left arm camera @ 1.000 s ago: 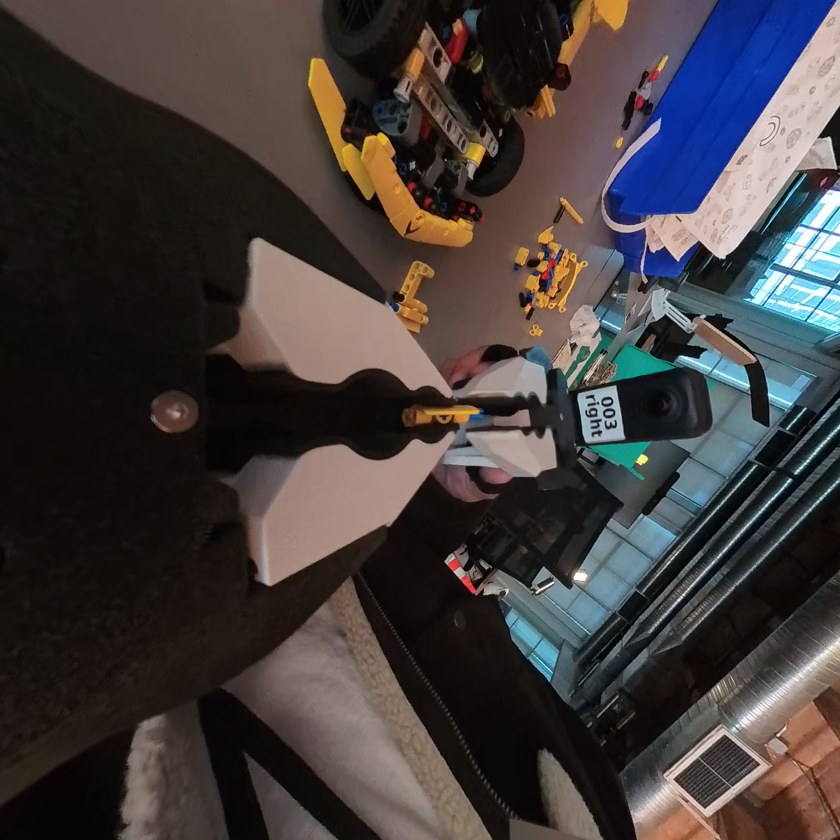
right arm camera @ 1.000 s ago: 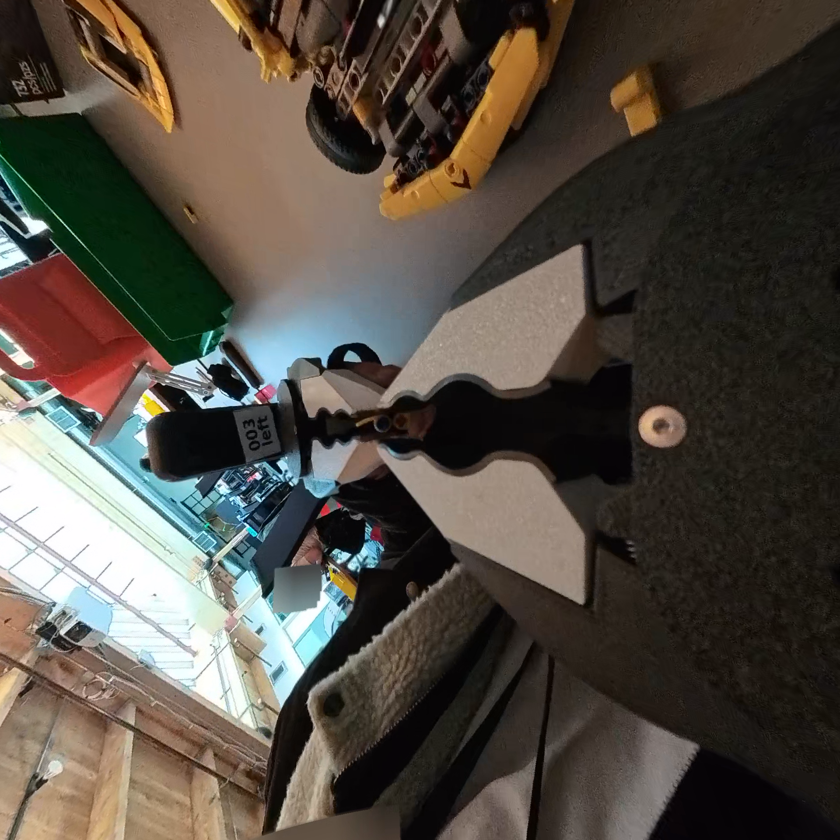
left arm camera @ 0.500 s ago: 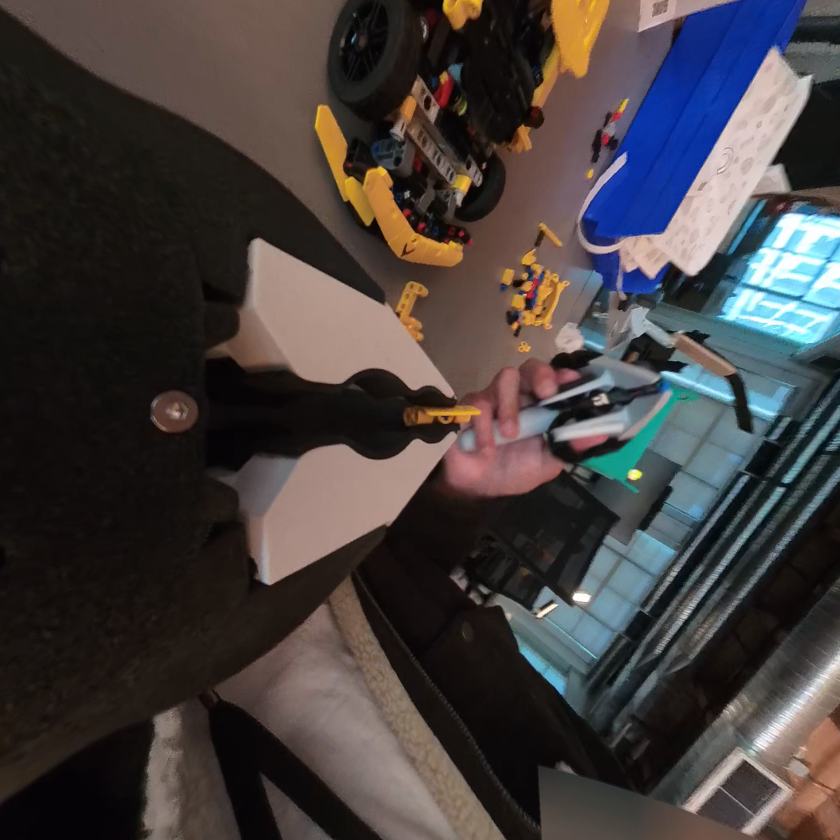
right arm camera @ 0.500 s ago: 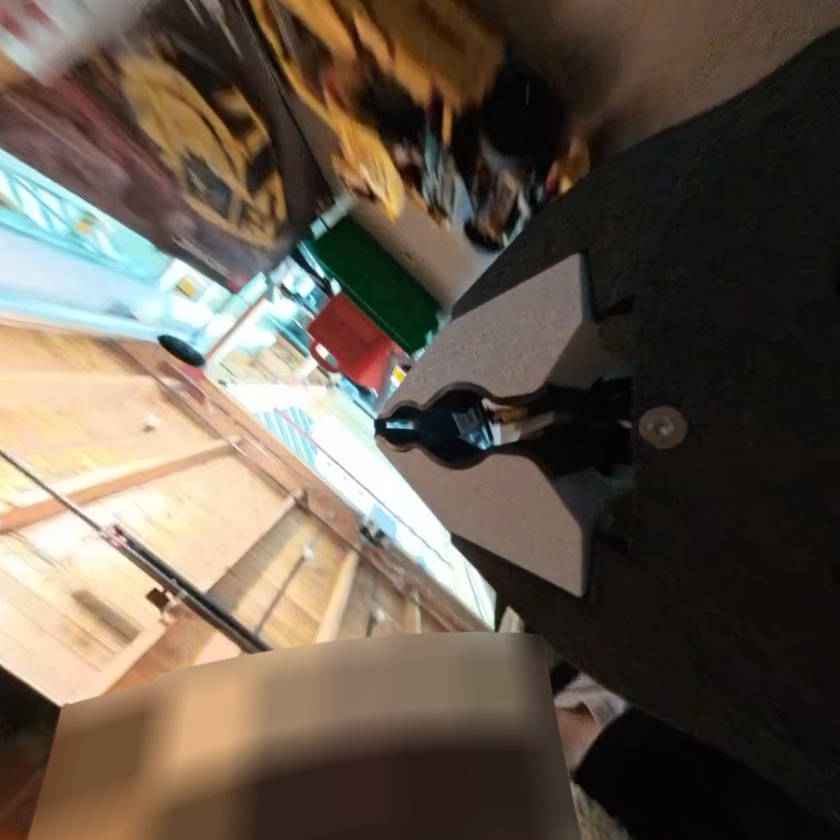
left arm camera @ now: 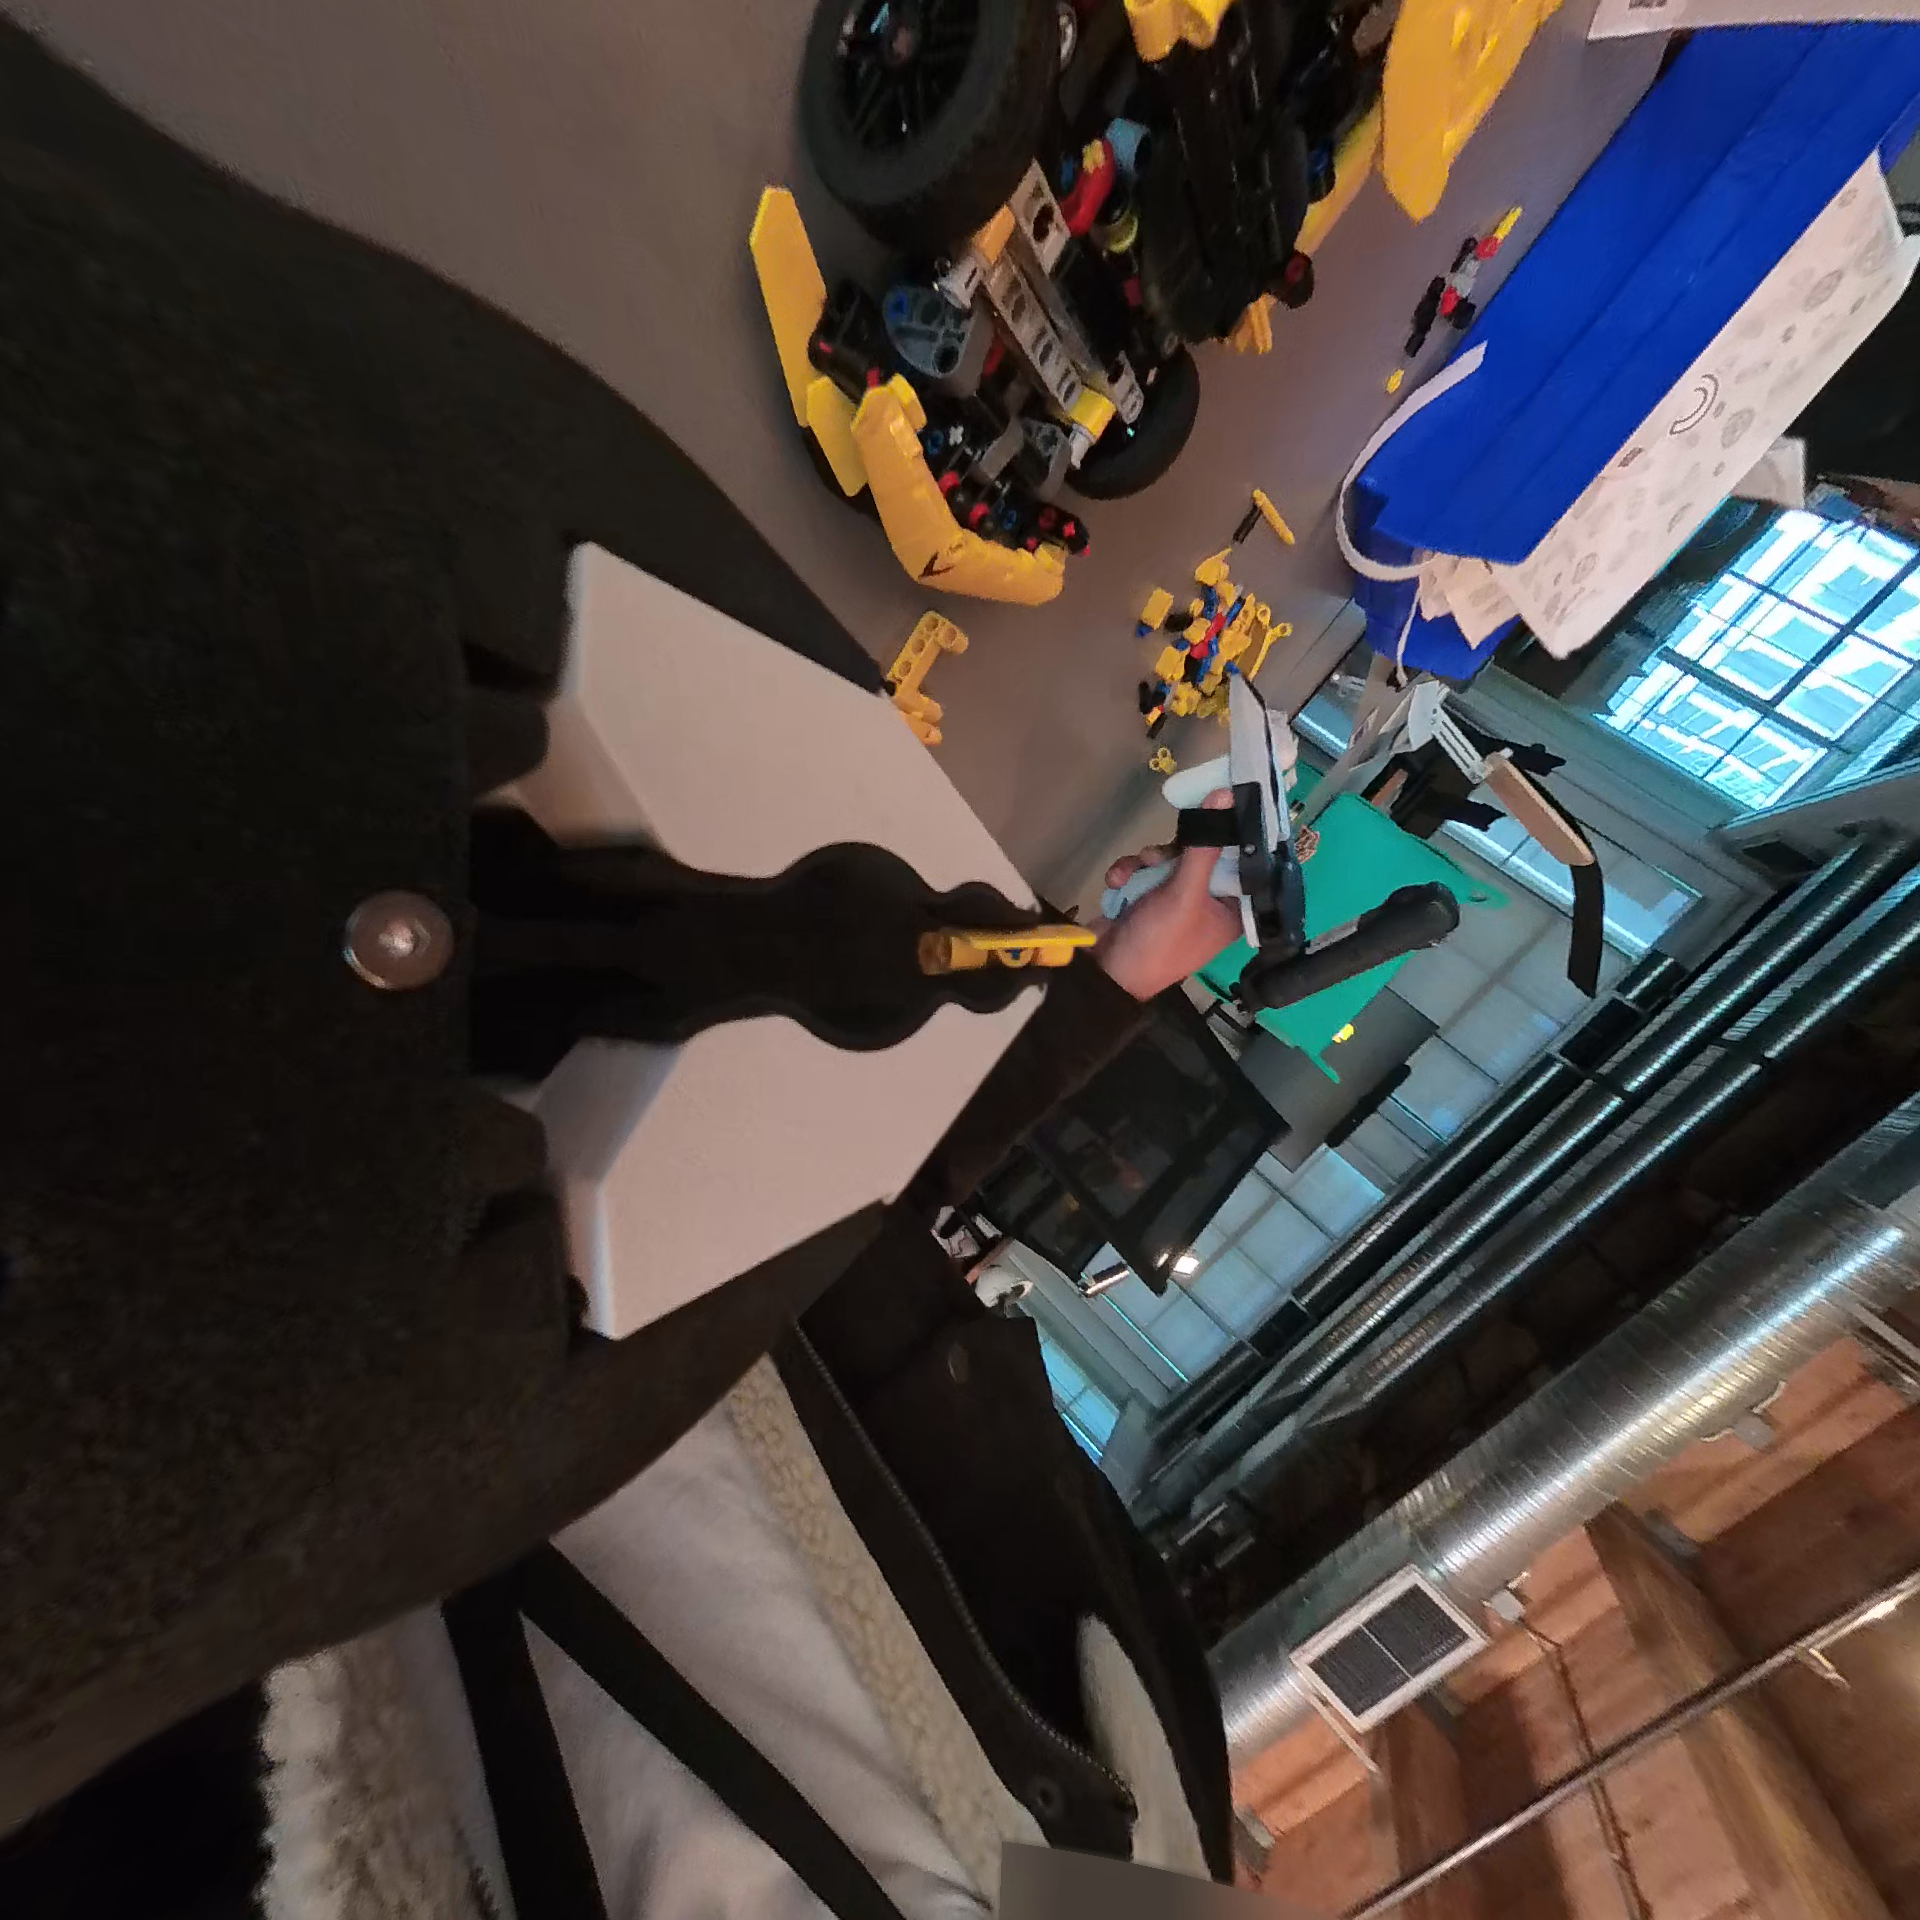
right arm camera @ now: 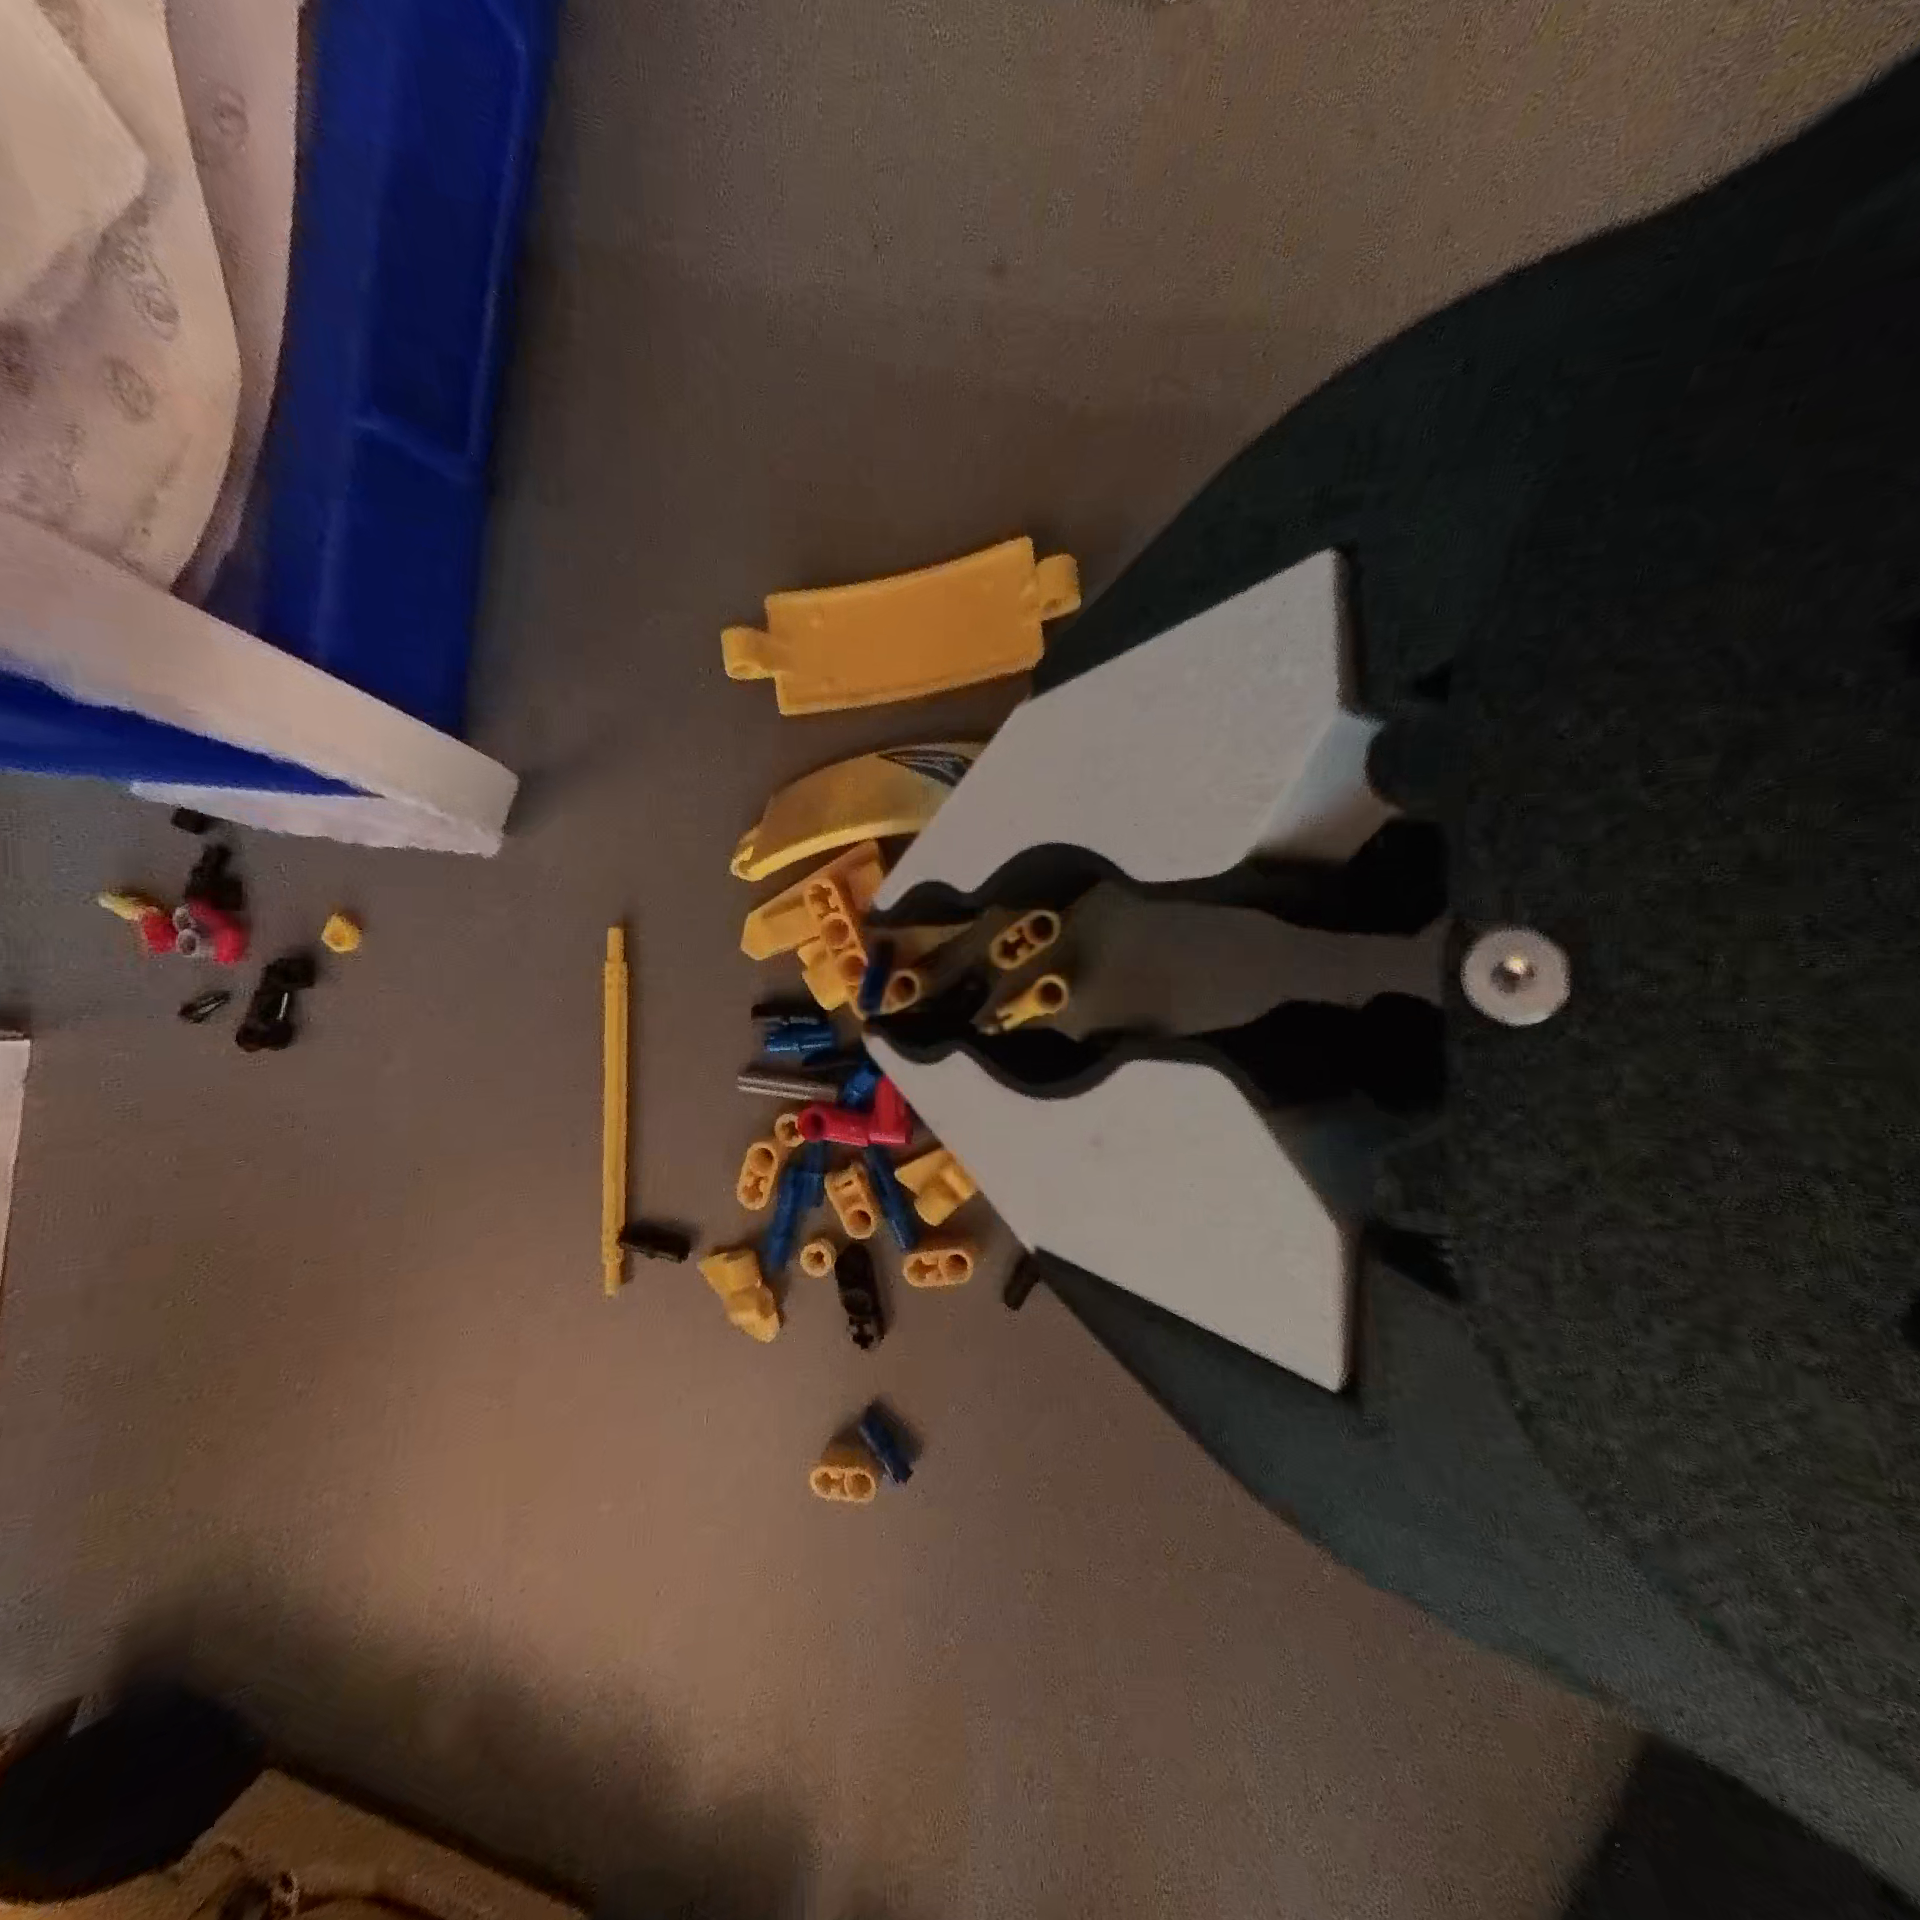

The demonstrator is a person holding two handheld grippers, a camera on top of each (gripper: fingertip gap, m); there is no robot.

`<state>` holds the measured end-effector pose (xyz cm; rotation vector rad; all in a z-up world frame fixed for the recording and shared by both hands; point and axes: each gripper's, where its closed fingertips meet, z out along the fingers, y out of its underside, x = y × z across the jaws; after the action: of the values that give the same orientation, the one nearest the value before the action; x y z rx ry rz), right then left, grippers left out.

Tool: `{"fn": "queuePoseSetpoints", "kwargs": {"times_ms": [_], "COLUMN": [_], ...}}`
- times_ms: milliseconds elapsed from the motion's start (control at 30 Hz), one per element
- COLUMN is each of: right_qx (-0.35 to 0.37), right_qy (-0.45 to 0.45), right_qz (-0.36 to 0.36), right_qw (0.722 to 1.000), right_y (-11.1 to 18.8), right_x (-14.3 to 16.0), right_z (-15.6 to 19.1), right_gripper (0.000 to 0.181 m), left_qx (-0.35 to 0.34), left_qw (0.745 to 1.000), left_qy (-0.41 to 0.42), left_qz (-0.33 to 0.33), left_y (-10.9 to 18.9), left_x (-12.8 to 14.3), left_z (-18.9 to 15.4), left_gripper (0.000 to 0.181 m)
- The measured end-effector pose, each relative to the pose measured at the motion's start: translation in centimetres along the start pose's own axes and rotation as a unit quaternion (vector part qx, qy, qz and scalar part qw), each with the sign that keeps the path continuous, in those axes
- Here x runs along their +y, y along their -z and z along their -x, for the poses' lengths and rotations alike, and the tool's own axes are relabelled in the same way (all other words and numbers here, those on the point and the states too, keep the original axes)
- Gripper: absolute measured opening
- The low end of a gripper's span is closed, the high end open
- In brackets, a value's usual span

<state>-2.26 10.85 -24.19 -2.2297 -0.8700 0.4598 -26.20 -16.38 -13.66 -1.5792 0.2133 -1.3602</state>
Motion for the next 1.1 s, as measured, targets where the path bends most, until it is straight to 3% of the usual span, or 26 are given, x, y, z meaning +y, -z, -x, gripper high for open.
{"fn": "queuePoseSetpoints", "kwargs": {"times_ms": [133, 233, 367, 467, 567, 633, 733, 767, 867, 1100], "right_qx": [-0.035, -0.083, -0.131, -0.145, -0.209, -0.280, -0.374, -0.361, -0.281, -0.181], "right_qy": [0.008, 0.073, 0.161, 0.183, 0.183, 0.188, 0.196, 0.235, 0.301, 0.269], "right_qz": [-0.042, -0.087, -0.083, -0.078, -0.072, -0.102, -0.220, -0.226, -0.204, -0.265], "right_qw": [0.998, 0.990, 0.975, 0.969, 0.958, 0.936, 0.879, 0.874, 0.888, 0.908], "right_y": [0.8, 1.2, -0.1, -0.8, -0.9, 0.1, 3.2, 3.0, 1.4, 2.9], "right_x": [-1.5, -3.2, -3.3, -3.3, -2.7, -2.9, -4.3, -4.0, -3.4, -5.0], "right_z": [1.8, 7.3, 16.2, 21.0, 25.9, 29.7, 34.7, 35.3, 35.9, 37.3], "right_gripper": [0.024, 0.026, 0.029, 0.024, 0.029, 0.038, 0.044, 0.054, 0.055, 0.038], "left_qx": [0.008, 0.017, 0.022, 0.019, 0.018, 0.003, -0.019, -0.015, -0.010, -0.016], "left_qw": [1.000, 0.999, 0.998, 0.998, 0.996, 0.995, 0.990, 0.988, 0.985, 0.985], "left_qy": [0.019, 0.031, 0.043, 0.053, 0.069, 0.087, 0.125, 0.137, 0.155, 0.162], "left_qz": [-0.011, -0.020, -0.028, -0.040, -0.049, -0.053, -0.059, -0.063, -0.073, -0.064], "left_y": [0.2, 0.3, 0.3, 0.5, 0.7, 0.8, 1.1, 1.1, 1.1, 0.4], "left_x": [-0.3, -0.6, -0.8, -1.1, -1.4, -1.5, -1.6, -1.7, -2.0, -1.6], "left_z": [0.1, 0.1, 0.2, 0.5, 0.9, 1.6, 3.0, 3.1, 3.2, 3.5], "left_gripper": [0.006, 0.006, 0.006, 0.006, 0.006, 0.006, 0.006, 0.006, 0.006, 0.006]}}
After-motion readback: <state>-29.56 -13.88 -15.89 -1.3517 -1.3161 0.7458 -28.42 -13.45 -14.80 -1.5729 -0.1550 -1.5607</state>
